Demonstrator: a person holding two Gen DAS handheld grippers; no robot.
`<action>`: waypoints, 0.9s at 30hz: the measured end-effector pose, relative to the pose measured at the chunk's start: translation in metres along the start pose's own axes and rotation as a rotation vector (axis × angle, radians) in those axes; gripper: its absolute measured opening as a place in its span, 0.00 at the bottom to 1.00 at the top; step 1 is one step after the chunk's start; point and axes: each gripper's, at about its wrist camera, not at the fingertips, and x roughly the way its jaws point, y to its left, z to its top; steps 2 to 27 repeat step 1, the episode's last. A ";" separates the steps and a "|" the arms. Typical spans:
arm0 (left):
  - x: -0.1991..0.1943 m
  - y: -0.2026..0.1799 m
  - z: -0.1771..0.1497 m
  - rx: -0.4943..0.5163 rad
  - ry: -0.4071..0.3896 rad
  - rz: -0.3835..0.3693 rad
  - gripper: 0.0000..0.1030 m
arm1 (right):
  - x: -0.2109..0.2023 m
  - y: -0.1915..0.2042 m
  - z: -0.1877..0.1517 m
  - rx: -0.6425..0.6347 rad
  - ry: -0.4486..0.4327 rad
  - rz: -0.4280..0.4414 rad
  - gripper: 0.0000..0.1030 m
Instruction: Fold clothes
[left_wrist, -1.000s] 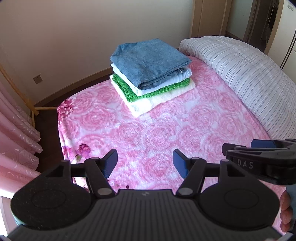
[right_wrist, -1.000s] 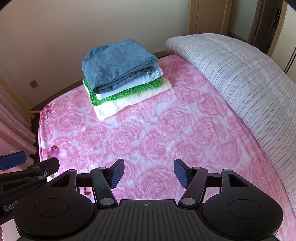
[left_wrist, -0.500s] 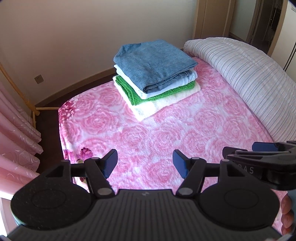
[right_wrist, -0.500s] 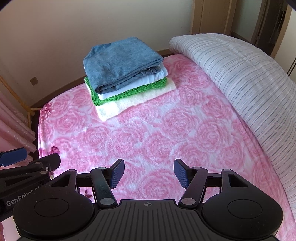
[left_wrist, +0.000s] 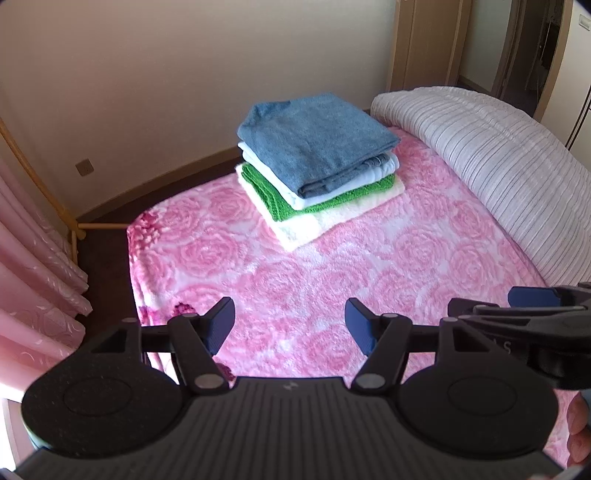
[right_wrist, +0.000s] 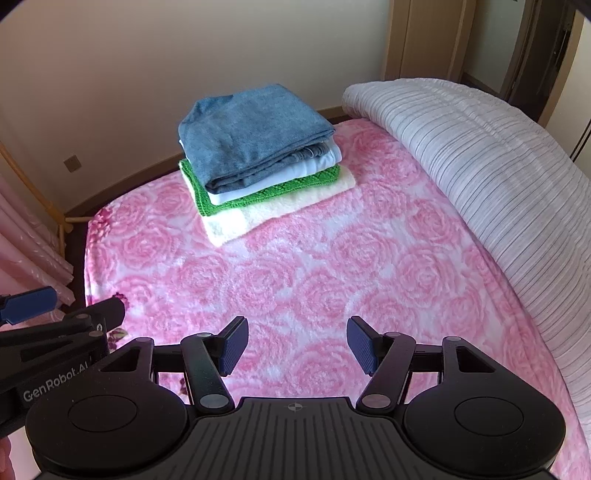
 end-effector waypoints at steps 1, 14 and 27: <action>-0.003 0.001 0.000 -0.002 -0.001 -0.004 0.61 | -0.003 0.002 -0.001 0.002 -0.004 -0.001 0.61; -0.003 0.001 0.000 -0.002 -0.001 -0.004 0.61 | -0.003 0.002 -0.001 0.002 -0.004 -0.001 0.61; -0.003 0.001 0.000 -0.002 -0.001 -0.004 0.61 | -0.003 0.002 -0.001 0.002 -0.004 -0.001 0.61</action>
